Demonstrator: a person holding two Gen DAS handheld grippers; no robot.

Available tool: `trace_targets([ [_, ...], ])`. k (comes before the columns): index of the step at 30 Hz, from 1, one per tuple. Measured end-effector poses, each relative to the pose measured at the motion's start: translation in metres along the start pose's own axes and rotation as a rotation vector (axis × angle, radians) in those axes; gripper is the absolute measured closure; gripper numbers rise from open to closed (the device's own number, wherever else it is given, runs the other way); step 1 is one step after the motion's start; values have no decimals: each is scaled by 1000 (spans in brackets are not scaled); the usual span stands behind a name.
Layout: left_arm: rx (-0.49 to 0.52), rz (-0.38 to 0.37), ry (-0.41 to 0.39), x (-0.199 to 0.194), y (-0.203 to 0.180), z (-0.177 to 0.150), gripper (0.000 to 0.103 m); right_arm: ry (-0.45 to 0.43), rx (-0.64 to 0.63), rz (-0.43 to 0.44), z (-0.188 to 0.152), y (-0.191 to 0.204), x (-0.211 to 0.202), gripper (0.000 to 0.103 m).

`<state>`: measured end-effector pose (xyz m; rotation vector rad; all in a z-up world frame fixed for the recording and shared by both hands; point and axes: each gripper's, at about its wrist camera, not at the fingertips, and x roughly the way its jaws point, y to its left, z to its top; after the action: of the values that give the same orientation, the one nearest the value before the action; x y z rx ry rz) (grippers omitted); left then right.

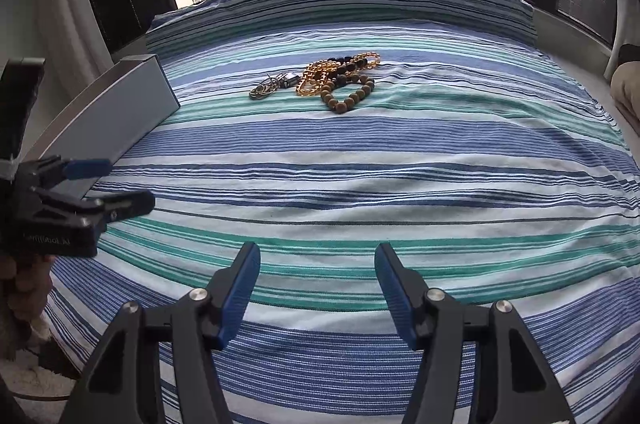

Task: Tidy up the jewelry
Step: 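Pull the silver pendant free with the left gripper while the right frees the wooden bracelet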

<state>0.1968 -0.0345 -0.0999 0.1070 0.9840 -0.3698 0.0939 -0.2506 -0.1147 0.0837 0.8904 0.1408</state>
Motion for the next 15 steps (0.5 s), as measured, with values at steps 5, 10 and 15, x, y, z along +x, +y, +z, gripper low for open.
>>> trace_targets([
  [5, 52, -15, -10, 61, 1, 55, 8, -11, 16, 5, 3, -8, -4, 42],
  [10, 64, 5, 19, 120, 3, 81, 27, -13, 19, -1, 2, -14, -8, 42],
  [15, 91, -5, -22, 128, 3, 80, 80, -11, 30, -16, -1, -22, -10, 42],
])
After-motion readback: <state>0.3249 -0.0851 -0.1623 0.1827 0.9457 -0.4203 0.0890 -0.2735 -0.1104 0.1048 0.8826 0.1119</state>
